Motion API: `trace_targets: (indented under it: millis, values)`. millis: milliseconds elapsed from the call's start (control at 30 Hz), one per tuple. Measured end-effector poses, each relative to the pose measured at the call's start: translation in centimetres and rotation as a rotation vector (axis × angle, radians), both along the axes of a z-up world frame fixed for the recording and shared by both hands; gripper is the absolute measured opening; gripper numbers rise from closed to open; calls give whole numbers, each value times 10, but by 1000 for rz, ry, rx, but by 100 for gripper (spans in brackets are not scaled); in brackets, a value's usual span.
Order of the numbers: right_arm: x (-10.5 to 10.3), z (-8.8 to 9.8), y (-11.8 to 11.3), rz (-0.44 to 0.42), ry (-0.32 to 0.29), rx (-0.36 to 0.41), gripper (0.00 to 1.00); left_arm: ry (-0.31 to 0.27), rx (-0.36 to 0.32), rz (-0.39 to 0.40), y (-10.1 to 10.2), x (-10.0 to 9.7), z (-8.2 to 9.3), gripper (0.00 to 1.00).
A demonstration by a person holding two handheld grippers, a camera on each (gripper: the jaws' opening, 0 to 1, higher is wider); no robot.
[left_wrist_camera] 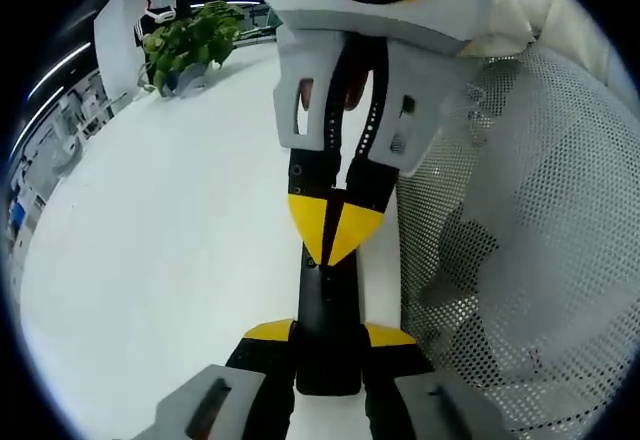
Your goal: Press the specified remote control buttons in sequence, fully releasing each button before pressing the next.
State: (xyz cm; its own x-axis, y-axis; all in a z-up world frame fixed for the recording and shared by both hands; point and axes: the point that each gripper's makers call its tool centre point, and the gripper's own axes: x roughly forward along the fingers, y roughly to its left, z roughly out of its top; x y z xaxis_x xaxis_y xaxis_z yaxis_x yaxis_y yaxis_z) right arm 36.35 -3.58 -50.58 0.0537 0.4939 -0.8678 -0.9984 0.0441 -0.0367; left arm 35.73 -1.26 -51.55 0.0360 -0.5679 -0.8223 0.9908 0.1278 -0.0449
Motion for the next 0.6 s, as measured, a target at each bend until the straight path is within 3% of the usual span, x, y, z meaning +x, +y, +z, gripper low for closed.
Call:
trace_targets:
  millis: [267, 600]
  values:
    - [0, -1, 0, 3, -8, -15, 0, -7, 5, -11, 0, 0, 0, 25]
    - [-3, -1, -5, -82, 68, 34, 0, -13, 8, -17, 0, -1, -1, 26]
